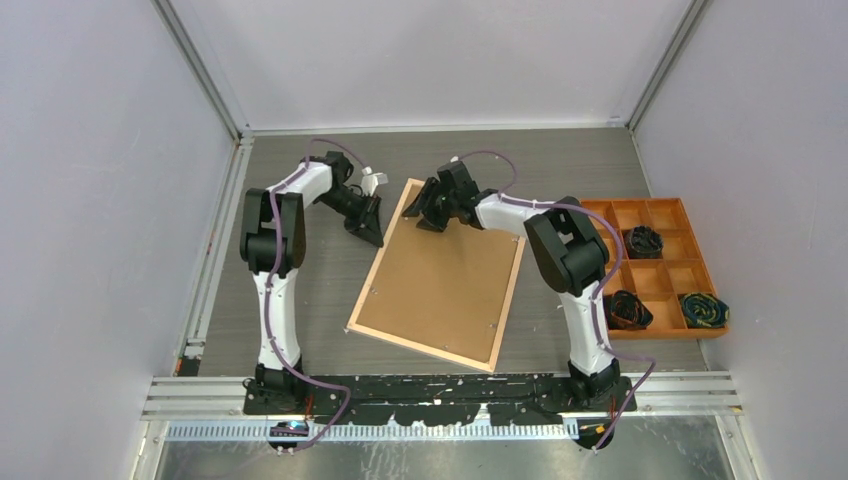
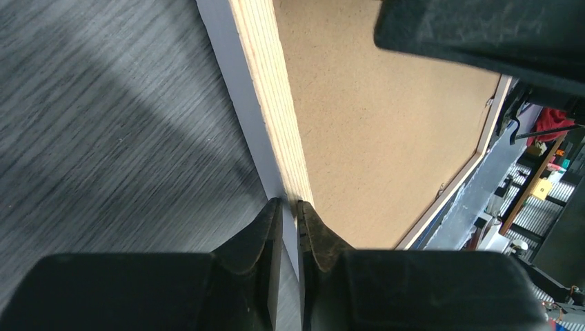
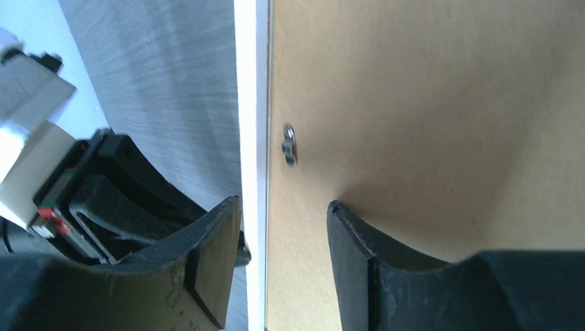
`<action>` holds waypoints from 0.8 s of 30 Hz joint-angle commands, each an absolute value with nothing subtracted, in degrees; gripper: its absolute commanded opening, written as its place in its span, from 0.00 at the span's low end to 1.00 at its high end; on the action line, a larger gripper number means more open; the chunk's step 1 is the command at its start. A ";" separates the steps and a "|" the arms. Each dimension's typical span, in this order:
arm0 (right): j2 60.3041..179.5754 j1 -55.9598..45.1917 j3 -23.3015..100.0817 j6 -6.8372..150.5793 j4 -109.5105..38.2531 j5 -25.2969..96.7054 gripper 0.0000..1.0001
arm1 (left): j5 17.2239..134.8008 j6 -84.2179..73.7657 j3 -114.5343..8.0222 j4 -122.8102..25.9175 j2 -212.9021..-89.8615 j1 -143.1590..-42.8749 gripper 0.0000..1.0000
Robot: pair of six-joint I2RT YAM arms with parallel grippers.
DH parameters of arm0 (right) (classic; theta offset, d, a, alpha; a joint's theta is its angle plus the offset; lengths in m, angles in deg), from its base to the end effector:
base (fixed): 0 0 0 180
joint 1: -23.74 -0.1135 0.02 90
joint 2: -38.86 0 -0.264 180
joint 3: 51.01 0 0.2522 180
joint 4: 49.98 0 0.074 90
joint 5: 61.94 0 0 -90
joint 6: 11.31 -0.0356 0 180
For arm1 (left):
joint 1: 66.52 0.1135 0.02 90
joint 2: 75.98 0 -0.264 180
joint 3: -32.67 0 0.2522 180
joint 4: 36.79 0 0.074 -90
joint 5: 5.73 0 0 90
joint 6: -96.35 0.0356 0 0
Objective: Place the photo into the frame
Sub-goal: Install the photo frame at the center of the board.
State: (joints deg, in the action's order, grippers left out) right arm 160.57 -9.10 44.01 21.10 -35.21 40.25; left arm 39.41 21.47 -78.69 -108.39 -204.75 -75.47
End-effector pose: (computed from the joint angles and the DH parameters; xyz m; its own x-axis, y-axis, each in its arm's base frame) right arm 0.3871 0.2588 0.1528 -0.8579 0.4284 -0.2836 0.1143 0.6973 0.7076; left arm 0.4186 -0.0913 0.1447 -0.9216 0.3323 -0.2006 0.3757 0.6336 -0.6763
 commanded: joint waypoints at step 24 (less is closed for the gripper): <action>168.93 -7.86 53.02 17.79 -37.87 45.55 0.45 | 41.67 20.51 -75.59 -105.46 -201.37 -75.39 0.12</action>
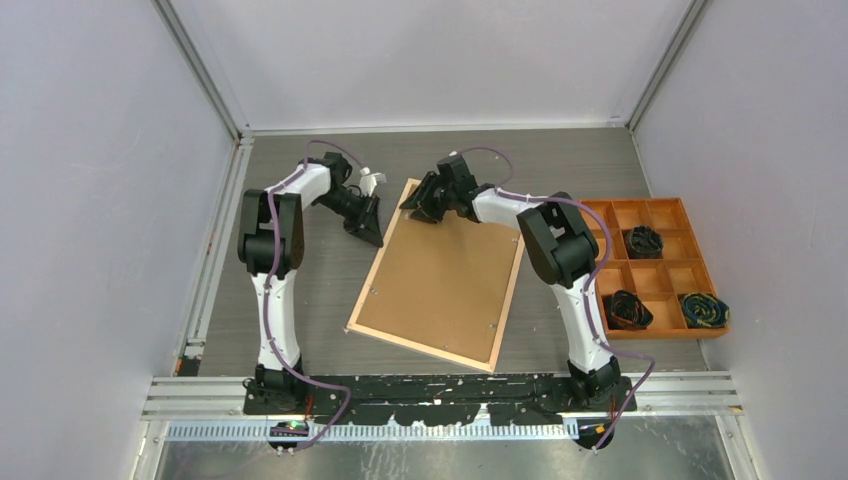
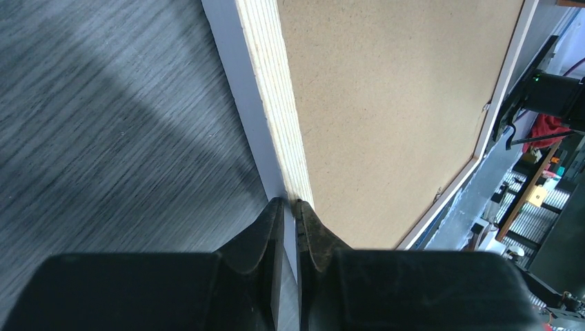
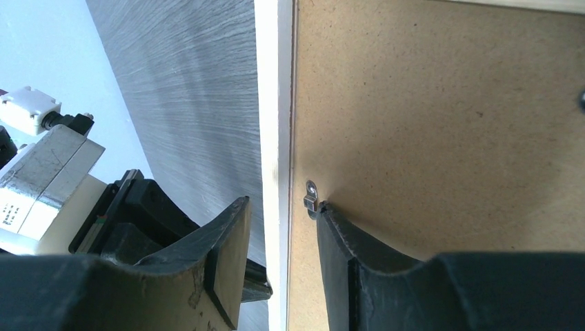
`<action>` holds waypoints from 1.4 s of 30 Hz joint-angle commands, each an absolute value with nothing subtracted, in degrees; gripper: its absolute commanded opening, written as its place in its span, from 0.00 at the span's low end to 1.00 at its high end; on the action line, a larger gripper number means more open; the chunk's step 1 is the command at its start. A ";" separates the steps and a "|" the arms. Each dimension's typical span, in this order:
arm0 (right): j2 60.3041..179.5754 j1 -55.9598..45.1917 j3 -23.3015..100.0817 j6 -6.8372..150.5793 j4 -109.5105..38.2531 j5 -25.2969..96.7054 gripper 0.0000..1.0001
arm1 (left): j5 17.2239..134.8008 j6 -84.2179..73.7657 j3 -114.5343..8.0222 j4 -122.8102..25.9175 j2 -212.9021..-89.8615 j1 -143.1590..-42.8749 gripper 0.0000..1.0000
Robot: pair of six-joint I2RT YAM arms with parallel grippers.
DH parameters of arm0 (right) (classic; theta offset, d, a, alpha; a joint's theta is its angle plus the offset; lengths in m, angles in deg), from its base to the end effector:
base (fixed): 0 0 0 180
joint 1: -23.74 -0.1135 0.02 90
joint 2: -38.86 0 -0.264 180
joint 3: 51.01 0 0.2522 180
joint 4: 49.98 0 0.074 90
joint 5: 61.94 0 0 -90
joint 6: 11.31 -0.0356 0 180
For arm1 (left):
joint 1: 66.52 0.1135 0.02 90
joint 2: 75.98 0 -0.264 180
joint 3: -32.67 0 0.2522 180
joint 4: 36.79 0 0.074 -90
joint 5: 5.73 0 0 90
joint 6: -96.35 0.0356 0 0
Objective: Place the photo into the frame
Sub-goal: Install the photo frame at the center of the board.
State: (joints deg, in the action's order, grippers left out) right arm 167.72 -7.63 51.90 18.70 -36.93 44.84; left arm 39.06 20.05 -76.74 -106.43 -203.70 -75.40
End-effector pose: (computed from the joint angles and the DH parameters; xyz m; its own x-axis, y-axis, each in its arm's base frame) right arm 0.4185 0.2672 0.1407 -0.8662 0.4429 -0.2314 0.1202 0.6341 0.7638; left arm 0.4155 -0.0905 0.1441 -0.9276 0.3138 -0.2027 0.3639 0.6359 -0.6806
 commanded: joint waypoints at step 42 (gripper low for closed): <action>155.49 -2.74 48.41 18.33 -31.27 43.08 0.75 | 43.63 27.69 -78.04 -111.78 -200.46 -74.72 0.17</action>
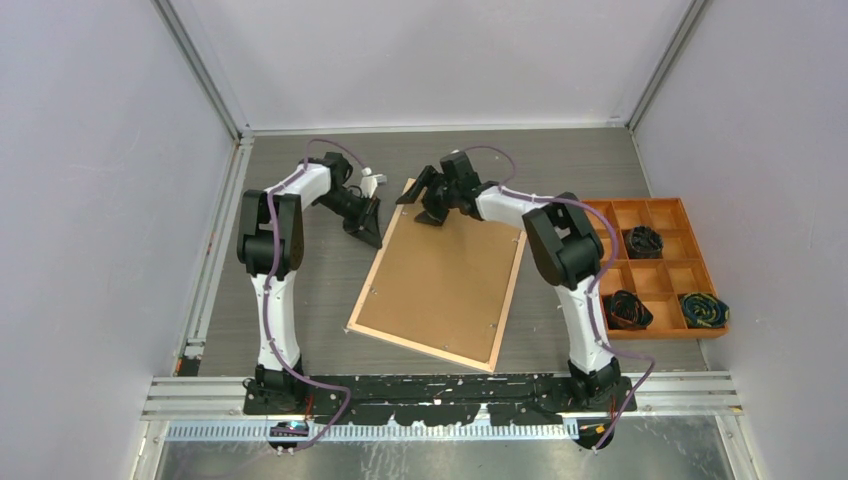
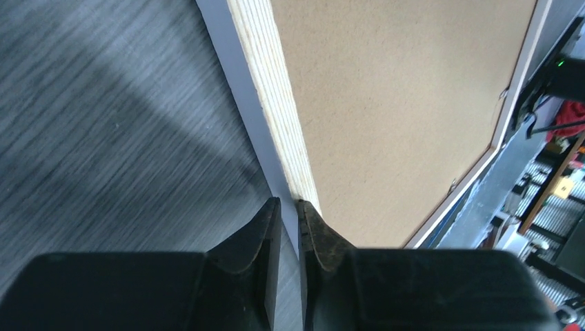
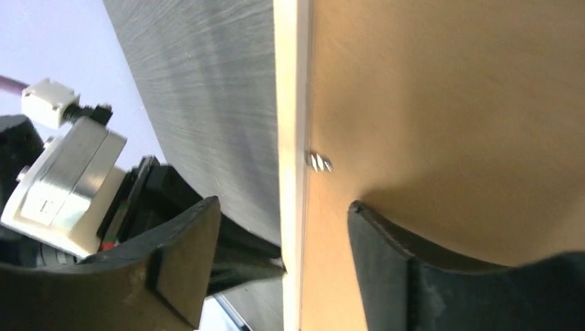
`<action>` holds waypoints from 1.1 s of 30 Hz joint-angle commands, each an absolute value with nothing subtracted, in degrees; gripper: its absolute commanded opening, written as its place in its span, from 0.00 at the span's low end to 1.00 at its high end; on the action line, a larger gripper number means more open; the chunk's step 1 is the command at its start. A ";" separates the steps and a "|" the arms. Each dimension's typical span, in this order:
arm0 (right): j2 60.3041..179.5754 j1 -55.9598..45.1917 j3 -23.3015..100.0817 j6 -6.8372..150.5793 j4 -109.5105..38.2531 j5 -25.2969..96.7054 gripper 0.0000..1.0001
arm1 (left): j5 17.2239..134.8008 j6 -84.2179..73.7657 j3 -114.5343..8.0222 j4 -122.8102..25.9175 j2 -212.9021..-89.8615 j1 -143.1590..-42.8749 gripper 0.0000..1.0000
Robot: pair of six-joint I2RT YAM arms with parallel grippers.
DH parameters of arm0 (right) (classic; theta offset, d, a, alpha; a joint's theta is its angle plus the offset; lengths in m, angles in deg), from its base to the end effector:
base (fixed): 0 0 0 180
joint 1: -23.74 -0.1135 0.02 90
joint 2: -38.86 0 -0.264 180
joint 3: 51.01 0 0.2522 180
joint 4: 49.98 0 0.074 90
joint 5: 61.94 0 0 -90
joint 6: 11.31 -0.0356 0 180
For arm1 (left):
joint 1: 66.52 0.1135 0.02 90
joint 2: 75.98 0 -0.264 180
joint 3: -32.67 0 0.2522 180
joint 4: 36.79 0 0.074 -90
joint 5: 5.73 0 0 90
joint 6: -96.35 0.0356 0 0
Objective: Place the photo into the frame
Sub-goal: Install the photo frame at the center of the board, then adjust the photo frame at the center of the board.
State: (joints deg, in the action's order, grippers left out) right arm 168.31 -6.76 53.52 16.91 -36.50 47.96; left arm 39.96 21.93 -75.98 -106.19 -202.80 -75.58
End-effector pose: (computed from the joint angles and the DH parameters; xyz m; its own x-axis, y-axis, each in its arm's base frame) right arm 0.4253 0.2646 0.1443 -0.8761 0.4455 -0.1843 0.1372 0.5969 0.7905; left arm 0.4129 -0.0910 0.1468 -0.9123 0.3401 -0.2283 0.4017 0.6339 -0.6609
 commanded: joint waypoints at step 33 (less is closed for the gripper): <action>151.01 9.37 31.98 19.22 -35.86 43.56 1.00 | 49.28 37.60 -51.12 -107.50 -184.46 -87.91 0.33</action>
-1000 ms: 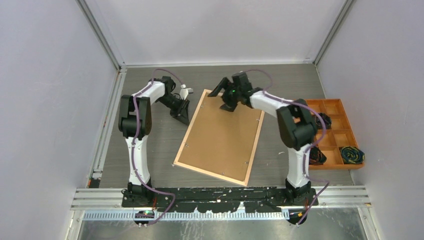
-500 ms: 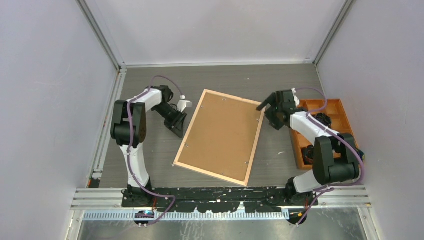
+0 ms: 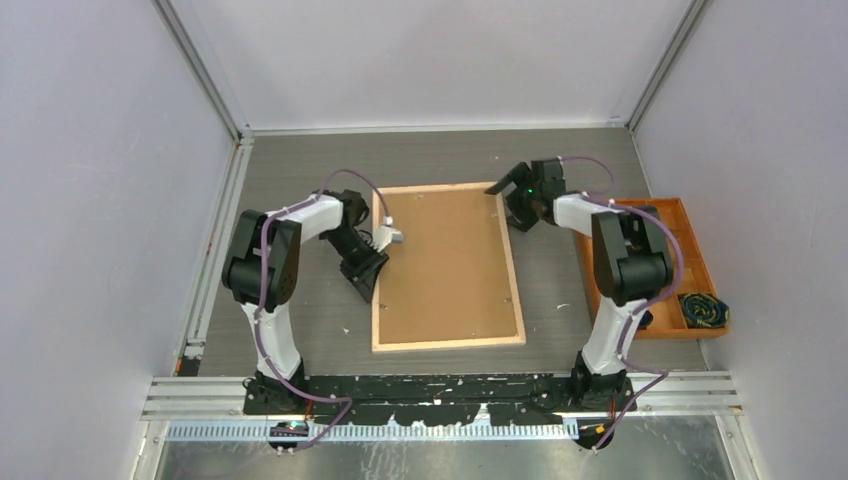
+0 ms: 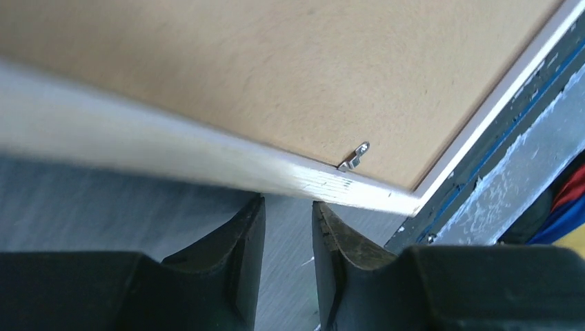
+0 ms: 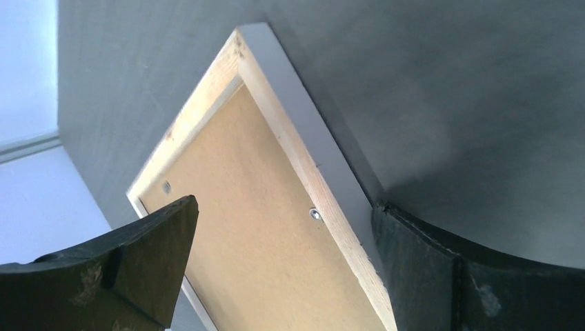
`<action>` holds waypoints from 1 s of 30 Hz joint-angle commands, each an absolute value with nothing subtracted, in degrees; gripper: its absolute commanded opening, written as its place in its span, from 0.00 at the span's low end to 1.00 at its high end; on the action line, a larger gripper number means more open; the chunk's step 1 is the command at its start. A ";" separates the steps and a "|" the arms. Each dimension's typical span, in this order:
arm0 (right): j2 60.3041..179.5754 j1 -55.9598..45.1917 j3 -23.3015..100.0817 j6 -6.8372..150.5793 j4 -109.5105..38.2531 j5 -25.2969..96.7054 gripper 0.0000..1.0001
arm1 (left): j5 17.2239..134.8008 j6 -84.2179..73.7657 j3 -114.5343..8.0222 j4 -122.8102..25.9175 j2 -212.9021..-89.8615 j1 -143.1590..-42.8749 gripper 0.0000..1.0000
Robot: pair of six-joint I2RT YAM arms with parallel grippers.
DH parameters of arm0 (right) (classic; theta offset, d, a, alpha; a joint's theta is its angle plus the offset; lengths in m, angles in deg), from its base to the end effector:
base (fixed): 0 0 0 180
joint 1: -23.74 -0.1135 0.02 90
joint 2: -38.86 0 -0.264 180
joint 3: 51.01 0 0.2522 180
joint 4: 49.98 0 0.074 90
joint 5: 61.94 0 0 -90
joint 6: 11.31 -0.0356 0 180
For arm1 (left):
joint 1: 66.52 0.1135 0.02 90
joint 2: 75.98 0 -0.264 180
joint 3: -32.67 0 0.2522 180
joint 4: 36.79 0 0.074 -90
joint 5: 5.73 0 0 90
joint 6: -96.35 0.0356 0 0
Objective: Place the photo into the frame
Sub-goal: Adjust the photo frame at the center of the board.
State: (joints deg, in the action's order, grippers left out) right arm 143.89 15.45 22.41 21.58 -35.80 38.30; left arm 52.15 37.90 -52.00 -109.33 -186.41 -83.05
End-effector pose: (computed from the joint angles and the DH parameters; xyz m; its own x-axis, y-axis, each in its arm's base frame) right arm 0.3744 0.0609 0.1581 -0.6073 0.7466 -0.2716 0.4520 0.6059 0.6547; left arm 0.3055 -0.1104 0.1482 -0.7208 0.6762 -0.1523 0.6390 0.5632 -0.5239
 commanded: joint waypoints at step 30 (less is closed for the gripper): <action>116.63 10.54 18.37 29.41 -9.76 37.74 1.00 | 55.97 29.71 -83.36 -111.26 -196.51 -60.57 0.48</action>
